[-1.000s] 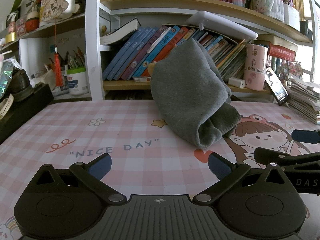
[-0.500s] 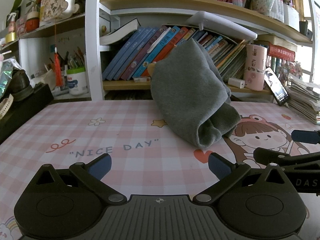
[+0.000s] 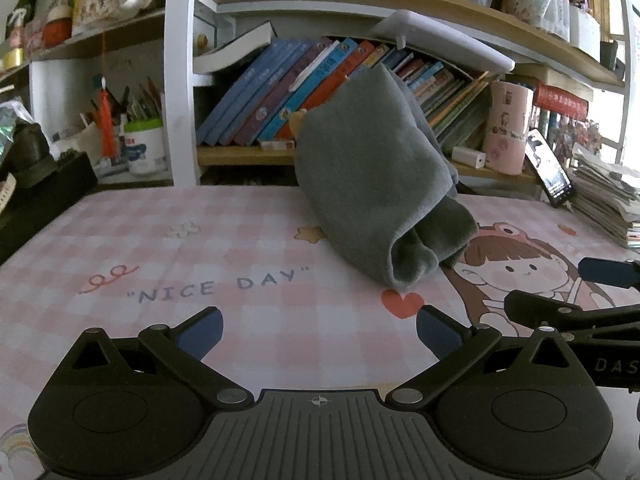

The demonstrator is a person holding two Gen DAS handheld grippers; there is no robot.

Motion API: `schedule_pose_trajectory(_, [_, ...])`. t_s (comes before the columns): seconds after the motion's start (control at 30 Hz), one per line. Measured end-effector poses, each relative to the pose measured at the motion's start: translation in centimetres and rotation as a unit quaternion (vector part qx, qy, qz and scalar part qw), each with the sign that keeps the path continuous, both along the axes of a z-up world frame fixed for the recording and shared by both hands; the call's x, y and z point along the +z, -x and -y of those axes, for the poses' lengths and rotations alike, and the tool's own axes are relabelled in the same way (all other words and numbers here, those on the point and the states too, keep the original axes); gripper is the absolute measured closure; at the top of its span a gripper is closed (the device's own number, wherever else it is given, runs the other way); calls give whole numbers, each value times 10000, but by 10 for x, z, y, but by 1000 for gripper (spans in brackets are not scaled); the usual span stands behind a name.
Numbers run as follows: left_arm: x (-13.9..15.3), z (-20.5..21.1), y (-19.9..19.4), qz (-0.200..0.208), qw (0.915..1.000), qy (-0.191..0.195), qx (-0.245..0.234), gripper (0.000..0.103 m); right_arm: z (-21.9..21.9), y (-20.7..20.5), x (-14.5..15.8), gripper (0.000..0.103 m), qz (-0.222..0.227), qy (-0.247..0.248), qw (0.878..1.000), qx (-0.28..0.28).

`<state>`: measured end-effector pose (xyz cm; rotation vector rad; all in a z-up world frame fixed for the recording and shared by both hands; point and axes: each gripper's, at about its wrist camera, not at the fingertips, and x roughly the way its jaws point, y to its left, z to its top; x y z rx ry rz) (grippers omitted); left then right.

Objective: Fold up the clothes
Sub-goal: 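Grasp the grey sweatshirt with the left gripper while the right gripper approaches it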

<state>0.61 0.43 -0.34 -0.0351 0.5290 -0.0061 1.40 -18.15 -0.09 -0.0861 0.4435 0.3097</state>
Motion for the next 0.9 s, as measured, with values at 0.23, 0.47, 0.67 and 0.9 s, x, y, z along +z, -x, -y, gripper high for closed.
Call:
schedule_pose_trajectory(0.23, [-1,0,-1,-45,10000,34,-20,0,4,-7,-2,6,-241,-196,9995,86])
schedule_pose_trajectory(0.47, [0,1,-1,-20,10000,13,-13,0,7,-27,-6,6,-625,-350,9970,289])
schedule_pose_trajectory(0.67, [-2,1,-3,-99,9999,20,-55,0,2,-60,-1,6,-607,-133,9970,459])
schedule_pose_trajectory(0.9, [-2,-3,-3,-47,9995,278,-129,0,1,-102,-2,6,-758,-787,9932,399])
